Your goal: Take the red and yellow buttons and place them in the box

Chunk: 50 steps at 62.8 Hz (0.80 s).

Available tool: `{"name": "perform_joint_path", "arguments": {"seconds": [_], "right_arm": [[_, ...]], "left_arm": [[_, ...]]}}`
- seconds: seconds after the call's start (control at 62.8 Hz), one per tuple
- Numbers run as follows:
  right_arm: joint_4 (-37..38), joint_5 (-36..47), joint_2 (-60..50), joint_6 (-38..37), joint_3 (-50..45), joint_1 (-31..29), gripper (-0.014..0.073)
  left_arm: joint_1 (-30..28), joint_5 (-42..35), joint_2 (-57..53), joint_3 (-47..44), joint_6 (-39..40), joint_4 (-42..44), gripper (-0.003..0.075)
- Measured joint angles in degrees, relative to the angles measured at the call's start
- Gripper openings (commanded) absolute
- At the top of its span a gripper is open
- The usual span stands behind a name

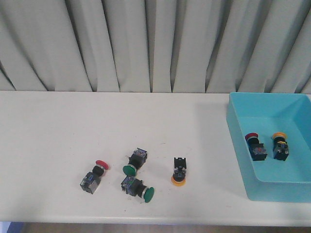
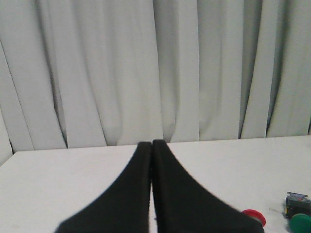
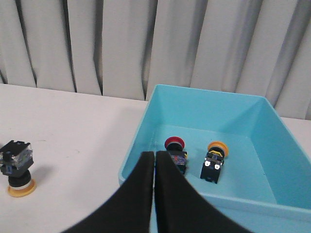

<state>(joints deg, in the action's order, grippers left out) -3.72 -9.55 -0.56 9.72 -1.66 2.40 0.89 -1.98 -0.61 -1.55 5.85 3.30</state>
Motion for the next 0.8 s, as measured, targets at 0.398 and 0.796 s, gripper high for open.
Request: {"name": "perform_joint_path", "arguments": {"seconds": [0.398, 0.796], "right_arm": [[0.00, -0.45, 0.00, -0.05, 0.00, -0.05, -0.0003], [0.00, -0.50, 0.00, -0.05, 0.00, -0.05, -0.0003]], "left_arm": [[0.00, 0.00, 0.00, 0.00, 0.00, 0.00, -0.0006], [0.00, 0.00, 0.00, 0.00, 0.00, 0.00, -0.0006]]}}
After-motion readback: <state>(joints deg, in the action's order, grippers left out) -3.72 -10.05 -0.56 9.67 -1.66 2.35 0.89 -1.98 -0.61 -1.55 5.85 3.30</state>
